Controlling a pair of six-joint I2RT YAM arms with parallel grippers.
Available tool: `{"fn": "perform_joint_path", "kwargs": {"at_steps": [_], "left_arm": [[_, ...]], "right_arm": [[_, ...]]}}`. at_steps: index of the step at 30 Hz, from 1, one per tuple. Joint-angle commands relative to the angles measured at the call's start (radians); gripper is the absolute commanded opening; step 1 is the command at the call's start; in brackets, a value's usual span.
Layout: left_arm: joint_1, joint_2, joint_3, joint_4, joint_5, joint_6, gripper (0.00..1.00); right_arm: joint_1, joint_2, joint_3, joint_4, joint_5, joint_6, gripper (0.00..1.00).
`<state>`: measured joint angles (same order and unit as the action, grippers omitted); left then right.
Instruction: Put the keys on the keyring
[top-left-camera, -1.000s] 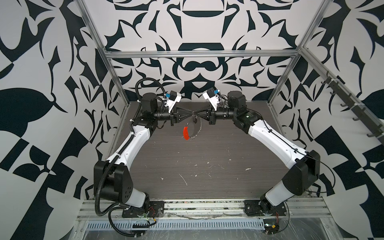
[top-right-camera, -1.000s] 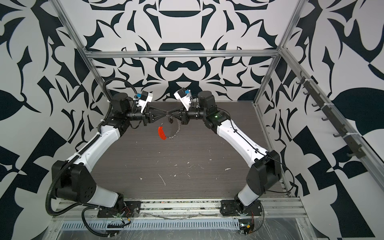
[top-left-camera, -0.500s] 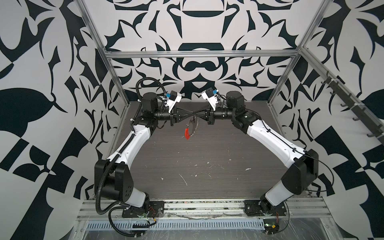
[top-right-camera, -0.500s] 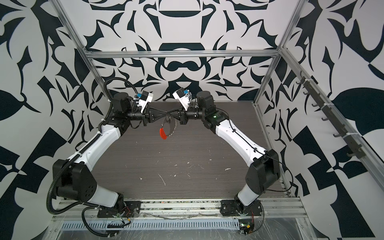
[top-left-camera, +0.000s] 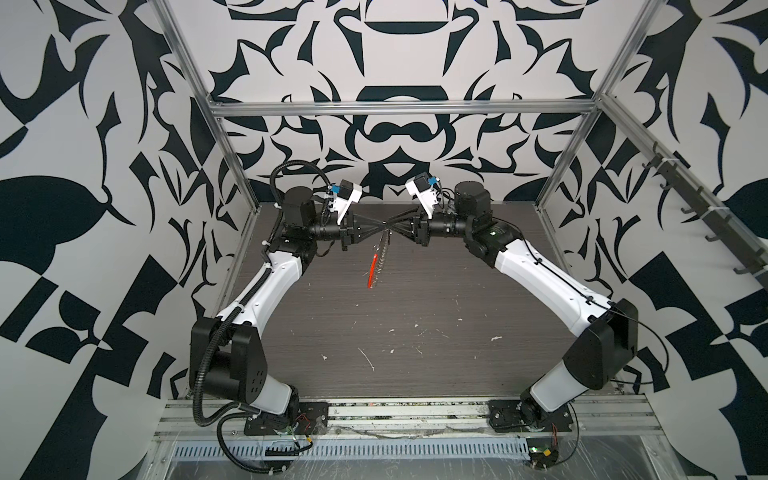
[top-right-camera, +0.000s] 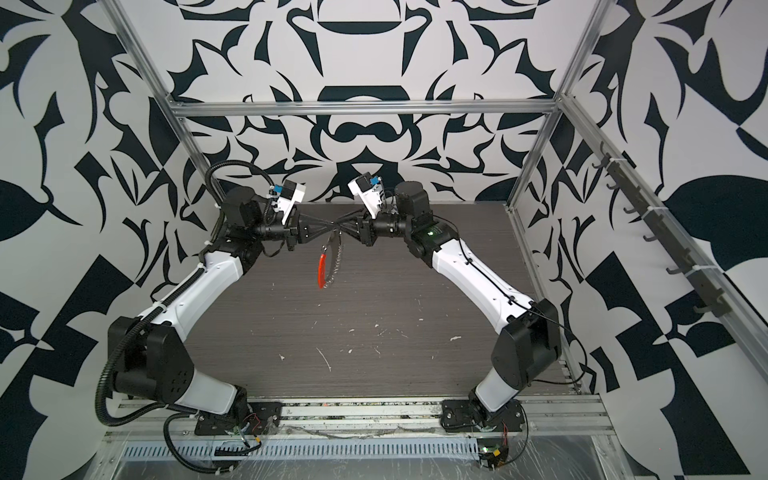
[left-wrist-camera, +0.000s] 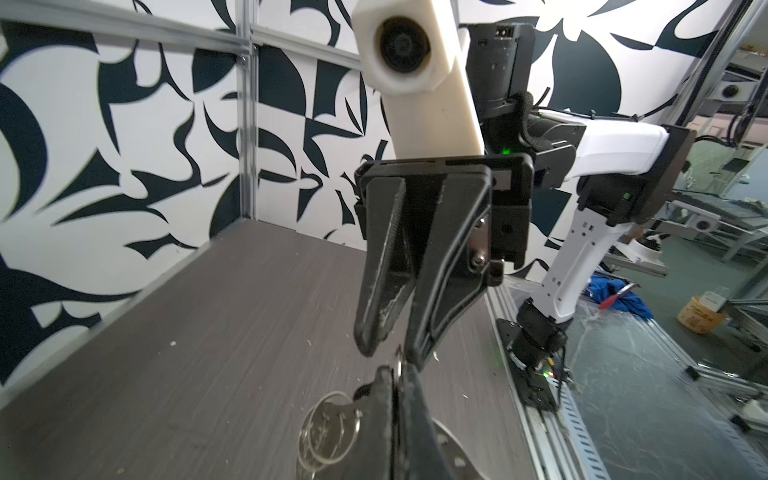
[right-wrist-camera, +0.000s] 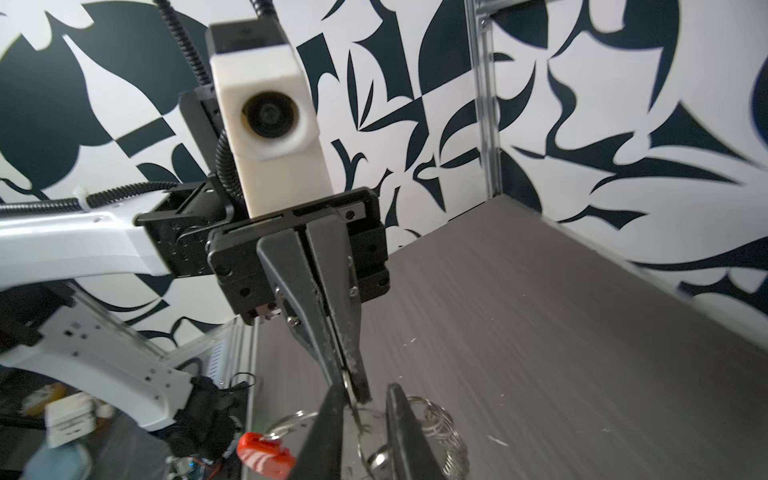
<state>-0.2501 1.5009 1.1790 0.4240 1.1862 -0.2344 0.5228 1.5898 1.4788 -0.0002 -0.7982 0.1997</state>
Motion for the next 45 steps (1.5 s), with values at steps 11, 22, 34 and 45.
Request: {"fn": "perform_joint_path", "kwargs": {"at_steps": [11, 22, 34, 45], "left_arm": [[-0.008, 0.045, -0.121, 0.787, -0.222, -0.538, 0.0], [-0.015, 0.018, -0.135, 0.661, -0.282, -0.511, 0.0], [-0.015, 0.007, -0.117, 0.619, -0.257, -0.502, 0.0], [-0.015, 0.016, -0.089, 0.618, -0.257, -0.51, 0.0]], "right_arm": [[-0.038, -0.069, -0.051, 0.103, 0.113, -0.043, 0.34], [-0.001, -0.048, -0.047, 0.172, 0.162, -0.141, 0.37], [0.015, 0.002, 0.059, 0.108, 0.09, -0.135, 0.4], [0.037, 0.04, 0.103, 0.048, 0.054, -0.135, 0.13]]}}
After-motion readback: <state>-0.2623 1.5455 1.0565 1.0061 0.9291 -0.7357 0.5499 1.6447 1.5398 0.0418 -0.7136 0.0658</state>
